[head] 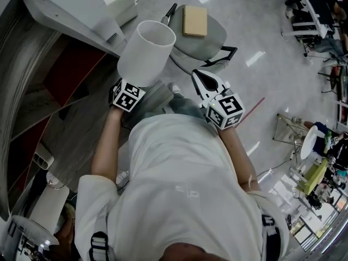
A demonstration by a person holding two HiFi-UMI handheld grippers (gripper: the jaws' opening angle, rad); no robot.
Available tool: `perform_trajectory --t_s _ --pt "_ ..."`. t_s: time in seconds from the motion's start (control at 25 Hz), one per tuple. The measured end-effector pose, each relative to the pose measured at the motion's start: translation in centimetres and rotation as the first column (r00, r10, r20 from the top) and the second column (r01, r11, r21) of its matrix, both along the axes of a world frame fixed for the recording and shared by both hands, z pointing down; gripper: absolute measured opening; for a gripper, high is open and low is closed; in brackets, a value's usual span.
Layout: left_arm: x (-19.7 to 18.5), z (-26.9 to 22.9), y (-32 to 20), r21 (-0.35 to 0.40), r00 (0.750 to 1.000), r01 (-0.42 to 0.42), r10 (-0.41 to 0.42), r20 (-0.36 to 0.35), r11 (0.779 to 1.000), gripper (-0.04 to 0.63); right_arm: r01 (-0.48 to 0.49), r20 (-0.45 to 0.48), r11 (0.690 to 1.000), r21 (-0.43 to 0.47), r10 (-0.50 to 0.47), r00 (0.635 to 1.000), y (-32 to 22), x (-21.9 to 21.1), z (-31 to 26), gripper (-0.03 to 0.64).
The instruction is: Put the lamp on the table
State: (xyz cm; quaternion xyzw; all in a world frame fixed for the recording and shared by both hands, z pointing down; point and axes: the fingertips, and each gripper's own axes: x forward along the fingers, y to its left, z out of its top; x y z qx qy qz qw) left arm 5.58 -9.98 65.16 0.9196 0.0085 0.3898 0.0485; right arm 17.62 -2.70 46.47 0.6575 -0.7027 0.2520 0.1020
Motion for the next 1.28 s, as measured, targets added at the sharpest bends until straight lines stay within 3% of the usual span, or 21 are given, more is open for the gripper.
perform_trajectory --t_s 0.24,0.48,0.88,1.28 --pt "-0.9 -0.2 -0.3 -0.022 0.999 0.019 -0.020 -0.032 1.000 0.092 0.029 0.001 1.000 -0.005 -0.029 1.000 -0.7 -1.0 0.2 0.029" --pt "-1.9 -0.1 -0.2 0.005 1.000 0.018 -0.018 -0.026 1.000 0.098 0.065 -0.003 0.998 -0.008 -0.065 0.998 -1.2 -2.3 0.3 0.029" --pt "-3.8 -0.7 -0.2 -0.009 0.994 0.078 -0.079 -0.075 0.997 0.117 0.123 -0.002 0.992 -0.013 -0.123 0.992 -1.7 -4.0 0.7 0.029" --pt "-7.0 0.0 0.1 -0.013 0.987 0.154 -0.154 -0.045 0.988 0.158 0.186 0.016 0.982 -0.012 -0.186 0.982 -2.7 -5.7 1.2 0.029"
